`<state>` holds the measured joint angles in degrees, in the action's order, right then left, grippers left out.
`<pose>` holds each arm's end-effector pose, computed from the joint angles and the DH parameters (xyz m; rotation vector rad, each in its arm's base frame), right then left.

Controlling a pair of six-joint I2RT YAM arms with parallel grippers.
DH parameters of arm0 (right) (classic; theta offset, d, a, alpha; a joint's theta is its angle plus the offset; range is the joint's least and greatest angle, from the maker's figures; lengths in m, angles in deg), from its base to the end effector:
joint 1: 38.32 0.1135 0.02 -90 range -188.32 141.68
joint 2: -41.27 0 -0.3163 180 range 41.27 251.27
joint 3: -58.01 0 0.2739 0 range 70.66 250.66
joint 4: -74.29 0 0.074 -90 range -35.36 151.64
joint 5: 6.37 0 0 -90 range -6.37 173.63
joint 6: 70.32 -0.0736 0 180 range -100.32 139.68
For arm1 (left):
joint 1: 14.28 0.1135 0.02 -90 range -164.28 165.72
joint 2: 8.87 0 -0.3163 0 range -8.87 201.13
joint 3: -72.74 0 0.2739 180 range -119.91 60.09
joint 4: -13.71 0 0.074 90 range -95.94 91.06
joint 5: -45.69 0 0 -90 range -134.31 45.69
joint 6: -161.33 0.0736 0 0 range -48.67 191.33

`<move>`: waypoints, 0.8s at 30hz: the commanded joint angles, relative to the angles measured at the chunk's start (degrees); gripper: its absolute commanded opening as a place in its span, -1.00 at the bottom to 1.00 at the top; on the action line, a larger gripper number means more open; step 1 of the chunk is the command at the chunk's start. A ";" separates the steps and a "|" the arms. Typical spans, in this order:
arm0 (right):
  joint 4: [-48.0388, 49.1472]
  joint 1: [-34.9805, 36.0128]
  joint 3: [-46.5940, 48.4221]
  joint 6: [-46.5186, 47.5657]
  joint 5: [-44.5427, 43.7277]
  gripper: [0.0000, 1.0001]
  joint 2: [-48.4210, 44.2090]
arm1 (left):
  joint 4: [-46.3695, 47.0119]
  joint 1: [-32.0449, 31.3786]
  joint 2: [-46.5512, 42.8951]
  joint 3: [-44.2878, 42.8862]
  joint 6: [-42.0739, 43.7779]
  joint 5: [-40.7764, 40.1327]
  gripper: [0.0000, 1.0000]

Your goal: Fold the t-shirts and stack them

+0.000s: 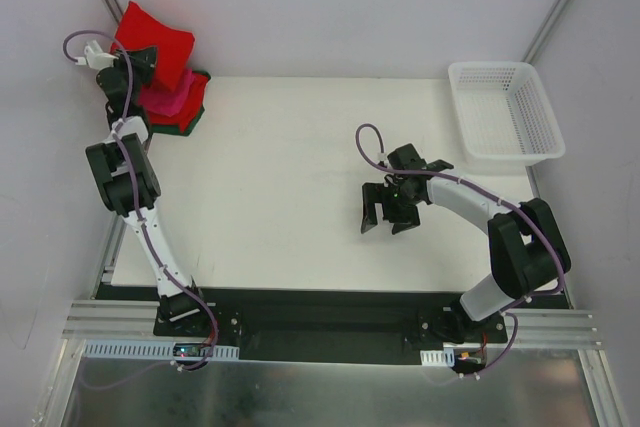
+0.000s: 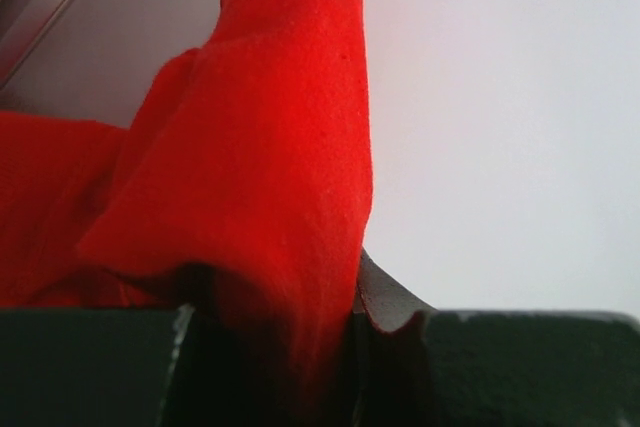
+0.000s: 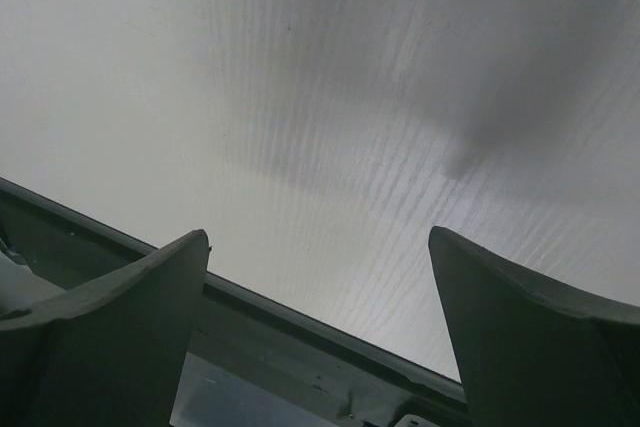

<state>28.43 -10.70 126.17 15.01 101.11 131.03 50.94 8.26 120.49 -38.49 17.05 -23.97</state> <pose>0.2809 0.1719 0.1958 -0.6397 2.7212 0.5674 0.5788 0.2125 0.3196 -0.5301 1.1759 -0.6962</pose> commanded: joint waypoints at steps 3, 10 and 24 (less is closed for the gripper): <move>0.16 -0.37 1.89 -0.17 1.25 0.92 0.16 | 10.66 0.04 3.97 3.13 -6.80 0.58 -1.00; -0.10 -0.55 2.41 -0.25 1.69 0.92 0.33 | 15.41 -0.04 4.76 9.10 -11.46 -1.00 -1.00; -0.01 -0.63 1.54 -0.08 1.86 0.92 -1.07 | 17.79 -0.31 4.59 13.42 -15.77 -4.69 -0.08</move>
<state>28.43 -11.03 126.38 14.79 102.13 131.13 63.97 8.20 126.87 -25.84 2.47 -27.12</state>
